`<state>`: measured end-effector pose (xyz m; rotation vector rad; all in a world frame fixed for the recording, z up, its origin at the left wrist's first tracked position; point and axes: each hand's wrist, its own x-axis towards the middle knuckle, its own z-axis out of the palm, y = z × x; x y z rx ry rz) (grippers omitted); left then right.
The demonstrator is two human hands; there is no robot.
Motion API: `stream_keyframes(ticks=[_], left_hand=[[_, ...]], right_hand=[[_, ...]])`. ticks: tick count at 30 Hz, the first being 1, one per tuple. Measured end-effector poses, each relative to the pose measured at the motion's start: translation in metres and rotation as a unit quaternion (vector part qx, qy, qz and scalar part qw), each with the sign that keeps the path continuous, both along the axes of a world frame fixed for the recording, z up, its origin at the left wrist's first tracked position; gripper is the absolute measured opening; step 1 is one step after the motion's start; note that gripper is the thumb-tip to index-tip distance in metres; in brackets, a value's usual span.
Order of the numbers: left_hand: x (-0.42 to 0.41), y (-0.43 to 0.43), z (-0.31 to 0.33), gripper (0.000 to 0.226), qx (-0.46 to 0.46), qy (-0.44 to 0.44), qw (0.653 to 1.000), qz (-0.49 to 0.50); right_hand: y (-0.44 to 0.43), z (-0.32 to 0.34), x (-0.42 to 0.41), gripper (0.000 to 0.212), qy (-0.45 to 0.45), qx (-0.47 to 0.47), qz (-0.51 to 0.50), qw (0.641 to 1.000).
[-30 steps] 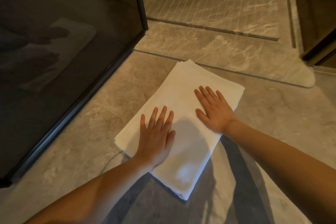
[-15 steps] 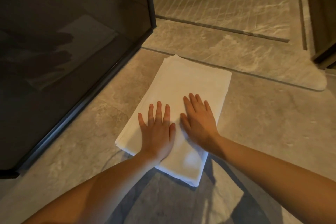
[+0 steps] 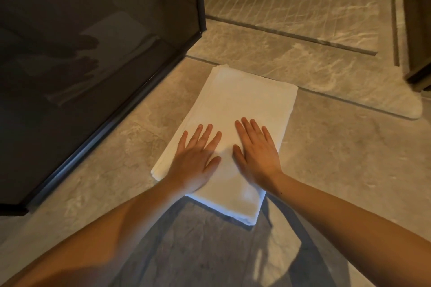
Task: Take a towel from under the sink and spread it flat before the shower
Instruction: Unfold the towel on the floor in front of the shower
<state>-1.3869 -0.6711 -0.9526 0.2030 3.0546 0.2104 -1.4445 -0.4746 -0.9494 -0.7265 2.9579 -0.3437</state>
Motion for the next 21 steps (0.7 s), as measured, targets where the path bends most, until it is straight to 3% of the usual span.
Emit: stream_keyframes(ticks=[3,13,21], left_hand=[[0.008,-0.026,0.000,0.060,0.016,0.000,0.998,-0.060],[0.008,-0.025,0.009,0.061,0.021,-0.021,0.998,-0.054],[0.048,-0.061,0.015,0.050,0.139,0.009,0.990,-0.024]], right_hand=[[0.000,0.000,0.000,0.063,0.000,-0.003,0.007,1.000],[0.000,0.003,0.000,0.063,-0.001,0.011,0.016,1.000],[0.000,0.005,-0.001,0.064,-0.005,0.012,0.016,1.000]])
